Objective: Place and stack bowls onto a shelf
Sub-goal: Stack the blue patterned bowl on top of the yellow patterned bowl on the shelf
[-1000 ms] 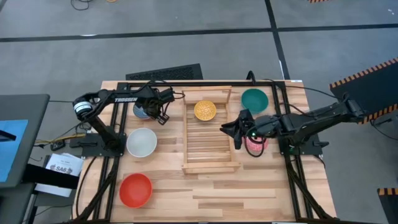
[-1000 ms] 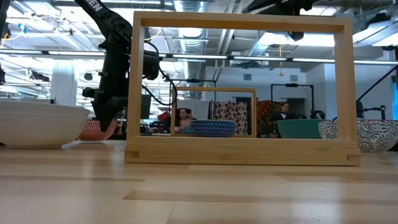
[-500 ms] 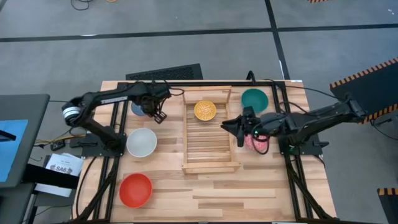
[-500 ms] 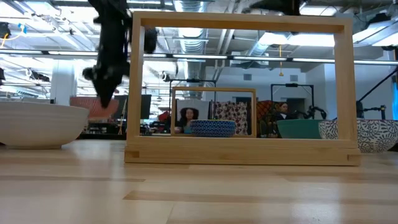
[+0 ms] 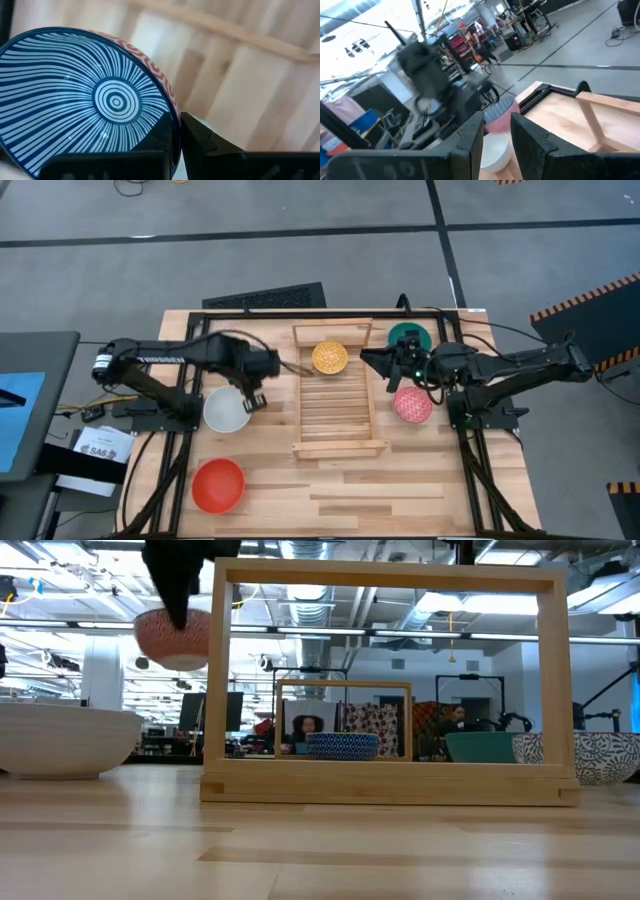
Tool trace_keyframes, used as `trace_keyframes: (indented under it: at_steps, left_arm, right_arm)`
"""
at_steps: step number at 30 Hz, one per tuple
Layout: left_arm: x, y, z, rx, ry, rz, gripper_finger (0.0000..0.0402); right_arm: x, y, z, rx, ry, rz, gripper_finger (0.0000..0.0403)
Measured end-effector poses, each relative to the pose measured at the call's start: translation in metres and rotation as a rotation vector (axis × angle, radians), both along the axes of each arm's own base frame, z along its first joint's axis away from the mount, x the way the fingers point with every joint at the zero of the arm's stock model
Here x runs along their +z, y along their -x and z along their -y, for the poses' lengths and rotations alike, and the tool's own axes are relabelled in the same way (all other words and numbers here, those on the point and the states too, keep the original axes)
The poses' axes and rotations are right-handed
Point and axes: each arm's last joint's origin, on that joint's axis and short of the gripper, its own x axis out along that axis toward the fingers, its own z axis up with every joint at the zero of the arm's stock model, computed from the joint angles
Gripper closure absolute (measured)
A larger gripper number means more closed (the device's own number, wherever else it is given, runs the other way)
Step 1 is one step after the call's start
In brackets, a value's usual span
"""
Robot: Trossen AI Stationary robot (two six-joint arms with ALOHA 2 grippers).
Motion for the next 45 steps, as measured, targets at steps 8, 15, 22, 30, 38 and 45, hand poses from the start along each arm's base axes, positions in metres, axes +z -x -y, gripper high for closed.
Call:
trace_keyframes:
  at_steps: [8, 15, 22, 30, 38, 45]
  left_arm:
    - [-0.009, -0.040, 0.012, -0.206, -0.059, 0.006, 0.0399]
    - [-0.021, -0.106, -0.001, -0.281, -0.156, -0.039, 0.0399]
    - [-0.042, -0.169, -0.027, -0.277, -0.193, -0.054, 0.0399]
    - [-0.070, -0.205, -0.048, -0.257, -0.190, -0.086, 0.0399]
    - [-0.083, -0.206, -0.065, -0.244, -0.188, -0.138, 0.0399]
    - [-0.081, -0.209, -0.081, -0.228, -0.147, -0.060, 0.0399]
  right_arm:
    - [0.027, 0.006, 0.005, -0.027, 0.048, 0.146, 0.0278]
    - [0.065, 0.016, 0.003, -0.038, 0.192, 0.215, 0.0278]
    - [0.083, 0.030, -0.003, 0.054, 0.262, 0.276, 0.0278]
    - [0.081, 0.037, -0.009, 0.098, 0.262, 0.245, 0.0278]
    - [0.075, 0.031, -0.015, 0.136, 0.264, 0.186, 0.0278]
    - [0.074, 0.029, -0.017, 0.141, 0.263, 0.183, 0.0278]
